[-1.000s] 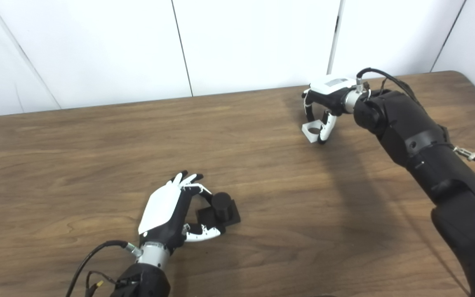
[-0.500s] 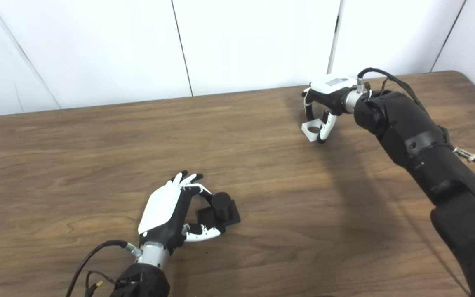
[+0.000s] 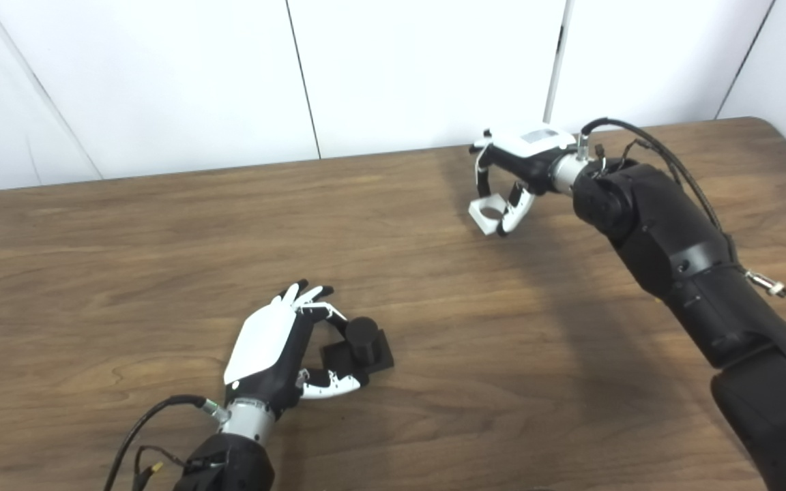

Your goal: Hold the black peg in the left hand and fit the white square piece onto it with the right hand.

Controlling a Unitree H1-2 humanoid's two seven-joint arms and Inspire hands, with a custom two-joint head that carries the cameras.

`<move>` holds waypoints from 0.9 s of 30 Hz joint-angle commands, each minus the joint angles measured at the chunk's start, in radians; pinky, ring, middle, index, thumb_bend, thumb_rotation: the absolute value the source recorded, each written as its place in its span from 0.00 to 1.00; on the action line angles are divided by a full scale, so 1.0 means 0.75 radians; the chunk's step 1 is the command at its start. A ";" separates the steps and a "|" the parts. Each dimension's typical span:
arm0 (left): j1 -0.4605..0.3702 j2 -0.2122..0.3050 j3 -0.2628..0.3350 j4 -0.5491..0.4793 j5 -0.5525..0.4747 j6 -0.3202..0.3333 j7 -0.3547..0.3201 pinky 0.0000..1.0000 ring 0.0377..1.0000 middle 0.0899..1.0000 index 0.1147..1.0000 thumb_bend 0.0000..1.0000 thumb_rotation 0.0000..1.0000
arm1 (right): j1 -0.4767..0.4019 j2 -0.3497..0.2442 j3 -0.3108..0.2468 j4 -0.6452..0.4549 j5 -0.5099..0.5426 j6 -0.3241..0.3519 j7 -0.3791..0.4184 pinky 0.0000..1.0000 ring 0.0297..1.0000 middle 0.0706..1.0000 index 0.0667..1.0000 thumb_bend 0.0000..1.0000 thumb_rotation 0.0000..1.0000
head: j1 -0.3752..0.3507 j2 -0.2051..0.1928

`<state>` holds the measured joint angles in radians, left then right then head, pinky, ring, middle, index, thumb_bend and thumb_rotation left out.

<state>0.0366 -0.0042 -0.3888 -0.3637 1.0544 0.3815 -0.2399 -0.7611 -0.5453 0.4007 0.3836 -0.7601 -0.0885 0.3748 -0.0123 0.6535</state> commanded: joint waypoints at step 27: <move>-0.017 0.017 0.016 -0.011 0.015 -0.010 -0.017 1.00 1.00 0.90 0.43 0.52 0.06 | 0.116 0.026 -0.068 -0.857 0.129 0.221 0.447 1.00 1.00 0.90 0.45 0.53 0.15 | 0.007 0.010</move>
<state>0.0315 -0.0004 -0.3802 -0.3639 1.0550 0.3775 -0.2582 -0.6390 -0.5284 0.3641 -0.2138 -0.6707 0.0607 0.7069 -0.0061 0.6596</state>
